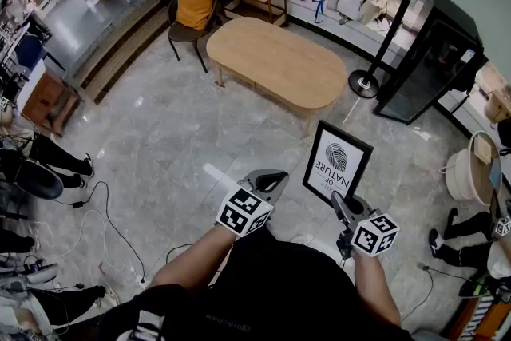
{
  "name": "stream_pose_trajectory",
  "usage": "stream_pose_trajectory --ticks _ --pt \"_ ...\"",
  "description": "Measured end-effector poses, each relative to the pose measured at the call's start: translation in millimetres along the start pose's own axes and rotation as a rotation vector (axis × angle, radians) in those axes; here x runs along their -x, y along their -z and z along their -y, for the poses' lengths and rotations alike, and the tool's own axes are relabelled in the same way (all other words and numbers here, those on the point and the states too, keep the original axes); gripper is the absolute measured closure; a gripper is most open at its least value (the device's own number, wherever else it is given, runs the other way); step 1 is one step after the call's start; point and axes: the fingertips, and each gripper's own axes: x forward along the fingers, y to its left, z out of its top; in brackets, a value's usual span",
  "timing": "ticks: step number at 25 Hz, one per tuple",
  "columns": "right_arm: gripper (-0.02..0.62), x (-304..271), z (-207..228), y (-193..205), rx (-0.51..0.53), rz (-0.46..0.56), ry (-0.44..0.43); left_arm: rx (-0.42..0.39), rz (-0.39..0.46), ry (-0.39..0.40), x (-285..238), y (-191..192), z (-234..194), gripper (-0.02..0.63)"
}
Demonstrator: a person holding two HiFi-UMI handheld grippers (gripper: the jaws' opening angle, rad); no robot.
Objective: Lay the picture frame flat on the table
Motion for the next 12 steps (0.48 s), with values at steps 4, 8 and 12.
stream_pose_trajectory --ticks 4,8,12 --pt "0.586 -2.7 4.0 -2.5 0.002 -0.004 0.002 -0.002 -0.004 0.003 -3.5 -2.1 -1.5 0.601" --pt "0.587 -11.4 6.2 -9.2 0.009 0.001 0.009 -0.004 -0.012 0.015 -7.3 -4.5 -9.1 0.601" --pt "0.587 -21.7 7.7 -11.4 0.005 0.001 0.025 -0.009 -0.023 0.026 -9.7 -4.5 -21.2 0.601"
